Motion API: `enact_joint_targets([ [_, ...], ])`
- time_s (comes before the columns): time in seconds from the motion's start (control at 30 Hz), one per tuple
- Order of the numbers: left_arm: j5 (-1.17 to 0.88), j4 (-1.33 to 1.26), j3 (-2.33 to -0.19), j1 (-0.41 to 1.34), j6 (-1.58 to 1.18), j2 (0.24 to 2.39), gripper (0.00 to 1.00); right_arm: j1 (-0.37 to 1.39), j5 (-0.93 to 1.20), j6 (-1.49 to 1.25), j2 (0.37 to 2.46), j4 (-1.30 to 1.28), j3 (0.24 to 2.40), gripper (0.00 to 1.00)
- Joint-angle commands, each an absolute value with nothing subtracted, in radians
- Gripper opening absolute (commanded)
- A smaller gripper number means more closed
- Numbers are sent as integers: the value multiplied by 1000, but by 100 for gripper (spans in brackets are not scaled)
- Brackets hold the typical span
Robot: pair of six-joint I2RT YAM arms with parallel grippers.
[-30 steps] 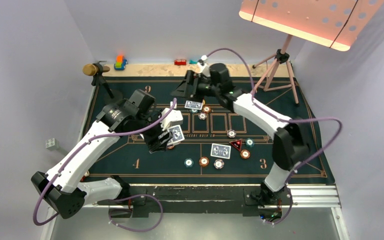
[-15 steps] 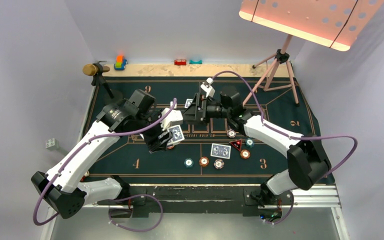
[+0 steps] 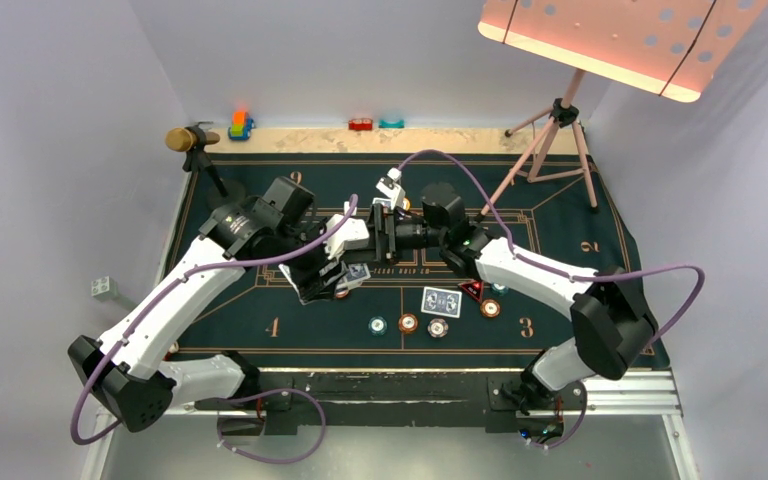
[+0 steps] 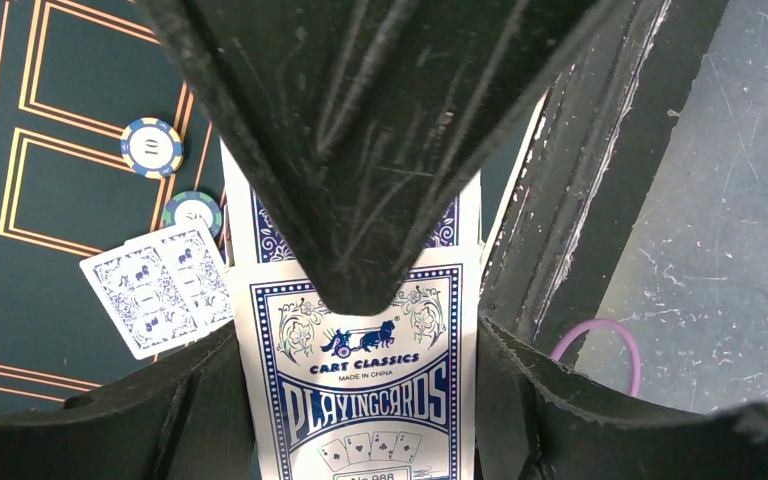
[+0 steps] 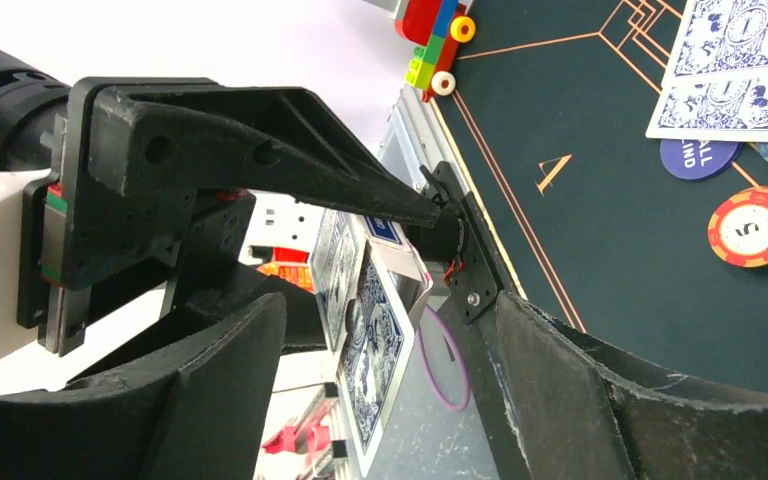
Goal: Distribute texas hold em gaming equipment
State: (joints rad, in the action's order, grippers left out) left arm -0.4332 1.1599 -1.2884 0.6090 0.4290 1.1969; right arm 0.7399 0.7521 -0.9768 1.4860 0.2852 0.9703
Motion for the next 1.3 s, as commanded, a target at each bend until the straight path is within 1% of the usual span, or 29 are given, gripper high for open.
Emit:
enact_joint_targets([
  [0.0, -447, 1125, -1336, 607, 416, 1191, 0, 742, 765, -985, 1498, 327, 980, 75],
  [0.1, -450, 1127, -1342, 607, 414, 1191, 0, 742, 768, -986, 1504, 326, 976, 64],
  [0.37, -446, 1128, -1341, 606, 416, 1188, 0, 740, 775, -982, 1496, 321, 954, 49],
  [0.57, -448, 1128, -1340, 607, 414, 1182, 0, 719, 776, -982, 1464, 318, 922, 45],
  [1.07, -456, 1128, -1333, 606, 408, 1160, 0, 634, 778, -954, 1390, 267, 868, 41],
  [1.13, -455, 1128, -1332, 607, 408, 1156, 0, 616, 781, -944, 1377, 250, 870, 38],
  [1.27, -454, 1126, -1326, 606, 409, 1150, 0, 586, 792, -935, 1358, 229, 877, 23],
])
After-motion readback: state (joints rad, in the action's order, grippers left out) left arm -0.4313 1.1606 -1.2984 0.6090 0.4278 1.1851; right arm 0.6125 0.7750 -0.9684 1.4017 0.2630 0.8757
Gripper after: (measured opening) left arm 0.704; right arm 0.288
